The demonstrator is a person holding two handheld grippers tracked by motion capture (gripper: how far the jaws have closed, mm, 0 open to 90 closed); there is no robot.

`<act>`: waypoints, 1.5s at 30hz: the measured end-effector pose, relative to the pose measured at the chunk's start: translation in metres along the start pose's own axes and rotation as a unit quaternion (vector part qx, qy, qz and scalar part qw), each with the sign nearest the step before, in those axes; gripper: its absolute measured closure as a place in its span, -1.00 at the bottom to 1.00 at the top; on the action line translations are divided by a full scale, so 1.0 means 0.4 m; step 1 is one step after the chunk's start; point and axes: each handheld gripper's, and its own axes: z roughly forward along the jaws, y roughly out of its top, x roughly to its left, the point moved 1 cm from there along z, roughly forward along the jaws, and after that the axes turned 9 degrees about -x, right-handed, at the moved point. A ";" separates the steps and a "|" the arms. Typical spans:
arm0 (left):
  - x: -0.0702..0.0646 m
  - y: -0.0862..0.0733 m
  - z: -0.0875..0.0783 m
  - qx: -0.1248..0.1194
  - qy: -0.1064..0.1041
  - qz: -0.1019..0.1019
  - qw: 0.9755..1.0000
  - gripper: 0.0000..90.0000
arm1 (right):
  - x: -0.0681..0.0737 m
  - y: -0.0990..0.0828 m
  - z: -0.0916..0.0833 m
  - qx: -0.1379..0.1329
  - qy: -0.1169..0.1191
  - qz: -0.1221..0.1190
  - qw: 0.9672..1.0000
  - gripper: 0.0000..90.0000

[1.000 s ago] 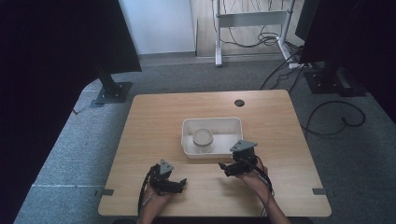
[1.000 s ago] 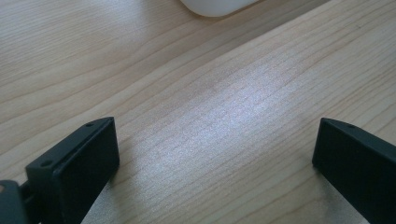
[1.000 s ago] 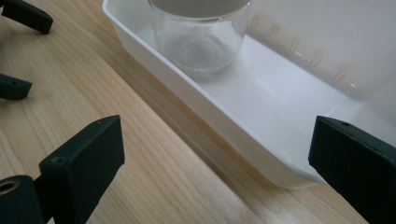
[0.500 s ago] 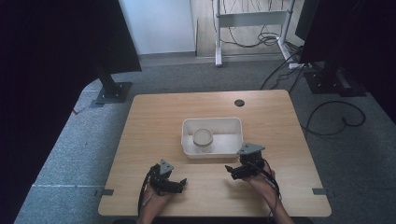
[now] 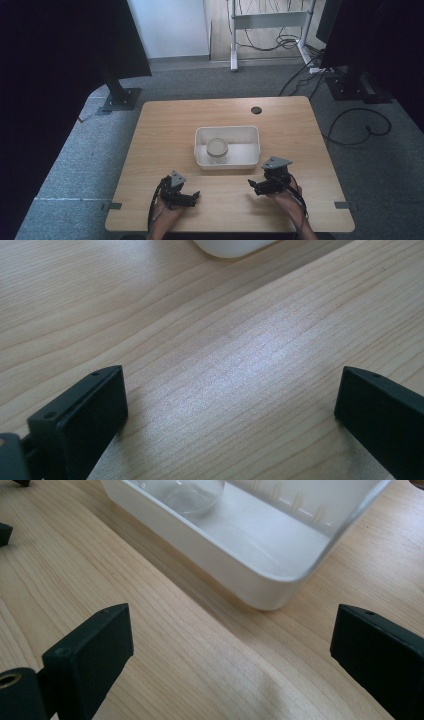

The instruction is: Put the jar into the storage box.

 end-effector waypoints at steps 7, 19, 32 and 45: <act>0.000 0.000 0.000 0.000 0.000 0.000 1.000 -0.99 | -0.007 -0.015 -0.018 0.001 -0.006 0.003 1.000 -0.93; 0.000 0.000 0.000 0.000 0.001 0.000 1.000 -0.99 | -0.023 -0.056 -0.050 0.006 -0.021 0.016 1.000 -0.93; 0.000 0.000 0.000 -0.001 0.001 -0.001 1.000 -0.99 | -0.031 -0.094 -0.078 0.013 -0.031 0.024 0.999 -0.93; -0.001 0.000 0.000 -0.001 0.001 -0.001 1.000 -0.99 | -0.035 -0.141 -0.101 0.028 -0.037 0.038 0.998 -0.93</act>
